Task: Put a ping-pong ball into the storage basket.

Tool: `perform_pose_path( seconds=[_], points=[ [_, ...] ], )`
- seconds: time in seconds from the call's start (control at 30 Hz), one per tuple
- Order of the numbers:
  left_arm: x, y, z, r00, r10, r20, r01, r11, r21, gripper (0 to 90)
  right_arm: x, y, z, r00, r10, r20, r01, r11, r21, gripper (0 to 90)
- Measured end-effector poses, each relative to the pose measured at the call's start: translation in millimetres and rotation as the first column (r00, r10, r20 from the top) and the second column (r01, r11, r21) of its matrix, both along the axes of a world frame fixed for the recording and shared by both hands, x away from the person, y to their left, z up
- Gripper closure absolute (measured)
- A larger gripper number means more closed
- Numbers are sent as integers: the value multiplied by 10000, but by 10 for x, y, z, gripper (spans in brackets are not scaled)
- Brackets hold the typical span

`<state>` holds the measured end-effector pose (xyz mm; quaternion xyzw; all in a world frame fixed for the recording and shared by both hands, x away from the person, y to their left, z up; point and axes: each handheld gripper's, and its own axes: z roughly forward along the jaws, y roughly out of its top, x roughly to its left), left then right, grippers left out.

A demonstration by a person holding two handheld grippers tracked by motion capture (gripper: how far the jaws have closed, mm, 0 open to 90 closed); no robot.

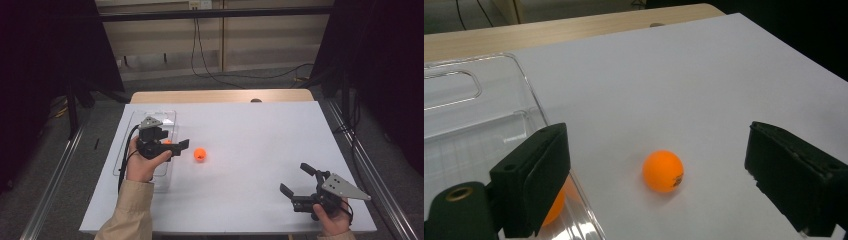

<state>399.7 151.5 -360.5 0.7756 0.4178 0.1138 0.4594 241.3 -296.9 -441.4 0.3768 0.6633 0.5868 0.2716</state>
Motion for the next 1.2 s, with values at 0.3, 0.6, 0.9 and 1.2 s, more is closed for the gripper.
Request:
perform_pose_path(
  seconds=[0.3, 0.6, 0.9, 1.2],
  points=[
    [-8, -65, -6, 9999, -109, 26, 109, 9999, -3, 101, -4, -1, 1, 10000, -37, -16, 37, 10000, 28, 7],
    [-18, -142, -38, 9998, -221, 27, 221, 9997, -48, 95, -6, 2, 4, 10000, -31, -9, 31, 10000, 30, 7],
    [-28, -225, -74, 9992, -399, -47, 399, 9992, 29, 95, -8, 0, 3, 10000, -31, -25, 31, 10000, 37, 7],
    [-37, -314, -124, 9982, -586, -123, 588, 9981, 193, 95, -6, 2, 2, 10000, -23, -32, 23, 10000, 14, 7]
  ],
)
